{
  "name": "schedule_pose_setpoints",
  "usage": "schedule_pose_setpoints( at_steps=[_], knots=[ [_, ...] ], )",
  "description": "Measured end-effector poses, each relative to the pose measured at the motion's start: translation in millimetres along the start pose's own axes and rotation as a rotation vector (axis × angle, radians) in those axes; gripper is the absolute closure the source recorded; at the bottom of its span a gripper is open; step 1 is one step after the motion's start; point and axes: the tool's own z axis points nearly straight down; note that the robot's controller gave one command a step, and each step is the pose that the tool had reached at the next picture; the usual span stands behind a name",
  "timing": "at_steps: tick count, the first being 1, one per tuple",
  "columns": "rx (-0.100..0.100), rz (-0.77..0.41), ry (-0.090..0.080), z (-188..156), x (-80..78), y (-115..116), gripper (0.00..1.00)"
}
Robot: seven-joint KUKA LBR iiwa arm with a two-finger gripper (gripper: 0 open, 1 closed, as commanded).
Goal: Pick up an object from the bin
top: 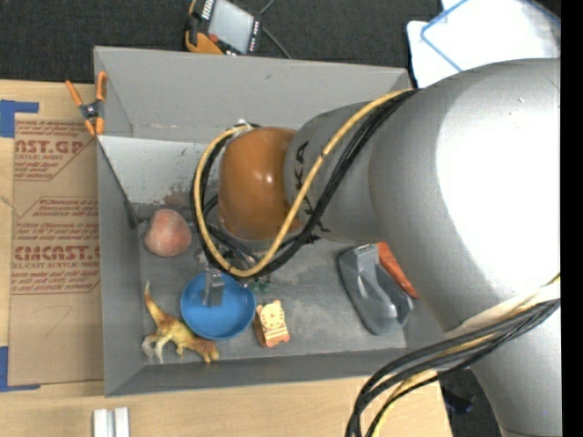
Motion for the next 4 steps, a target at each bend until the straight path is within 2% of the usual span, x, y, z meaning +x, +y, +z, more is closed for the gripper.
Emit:
schedule_pose_setpoints(
  at_steps=[1, 2, 3, 4],
  knots=[
    [0.000, 0.000, 0.000, 0.0, 0.0, 0.0, 1.00],
    [0.001, -0.214, -0.003, -15.1, -4.3, -37.5, 1.00],
    [-0.004, 0.016, -0.011, -102.7, -31.1, 6.1, 1.00],
    [0.002, -0.122, 0.009, -198.4, -2.2, -37.1, 1.00]
  ],
)
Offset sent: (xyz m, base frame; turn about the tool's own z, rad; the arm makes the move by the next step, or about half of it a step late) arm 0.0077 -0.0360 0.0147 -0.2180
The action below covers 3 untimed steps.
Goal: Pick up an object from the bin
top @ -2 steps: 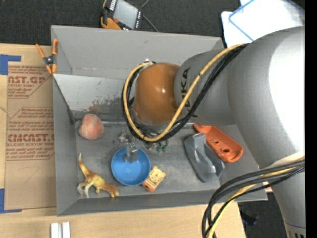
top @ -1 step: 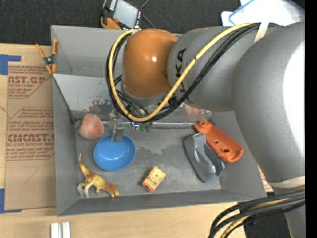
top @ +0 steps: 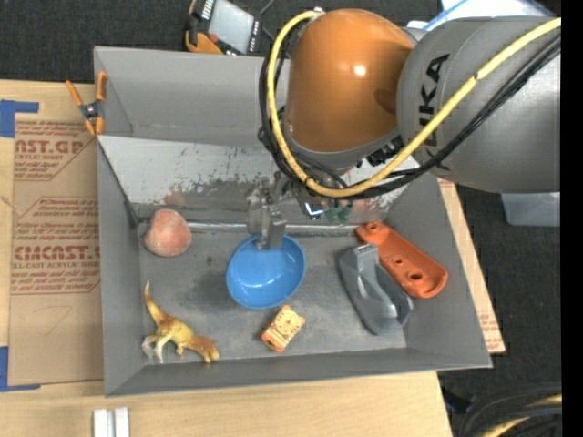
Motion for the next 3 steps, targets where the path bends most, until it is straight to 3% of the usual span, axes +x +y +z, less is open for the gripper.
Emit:
schedule_pose_setpoints(
  at_steps=[1, 2, 3],
  knots=[
    [-0.003, -0.009, -0.009, 77.7, -6.7, 36.5, 1.00],
    [-0.001, 0.079, -0.012, 50.1, 12.0, 11.2, 1.00],
    [0.000, 0.038, -0.027, 65.1, 19.7, 29.2, 1.00]
  ],
)
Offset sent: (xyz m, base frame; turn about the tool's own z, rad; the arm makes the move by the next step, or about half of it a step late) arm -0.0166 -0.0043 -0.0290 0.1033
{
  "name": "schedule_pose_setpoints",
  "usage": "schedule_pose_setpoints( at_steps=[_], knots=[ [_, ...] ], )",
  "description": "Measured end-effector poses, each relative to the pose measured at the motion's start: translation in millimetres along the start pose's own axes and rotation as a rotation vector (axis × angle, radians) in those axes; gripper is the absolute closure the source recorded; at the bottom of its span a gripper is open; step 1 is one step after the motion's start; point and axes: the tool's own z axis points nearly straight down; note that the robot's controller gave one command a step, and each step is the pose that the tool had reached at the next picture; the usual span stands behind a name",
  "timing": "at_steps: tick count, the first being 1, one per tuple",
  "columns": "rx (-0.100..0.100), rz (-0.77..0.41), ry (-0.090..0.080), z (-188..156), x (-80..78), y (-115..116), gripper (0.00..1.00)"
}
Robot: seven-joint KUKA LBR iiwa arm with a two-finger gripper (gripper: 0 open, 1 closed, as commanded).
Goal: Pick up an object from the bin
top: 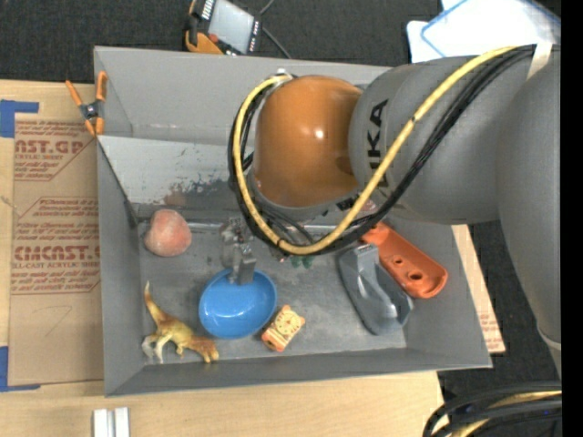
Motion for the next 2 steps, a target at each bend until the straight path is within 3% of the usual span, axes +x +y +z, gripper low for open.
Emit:
schedule_pose_setpoints(
  at_steps=[1, 2],
  knots=[
    [-0.003, -0.119, 0.017, 34.1, 8.9, 16.0, 1.00],
    [-0.007, -0.141, 0.020, 28.0, 10.8, -8.6, 1.00]
  ],
)
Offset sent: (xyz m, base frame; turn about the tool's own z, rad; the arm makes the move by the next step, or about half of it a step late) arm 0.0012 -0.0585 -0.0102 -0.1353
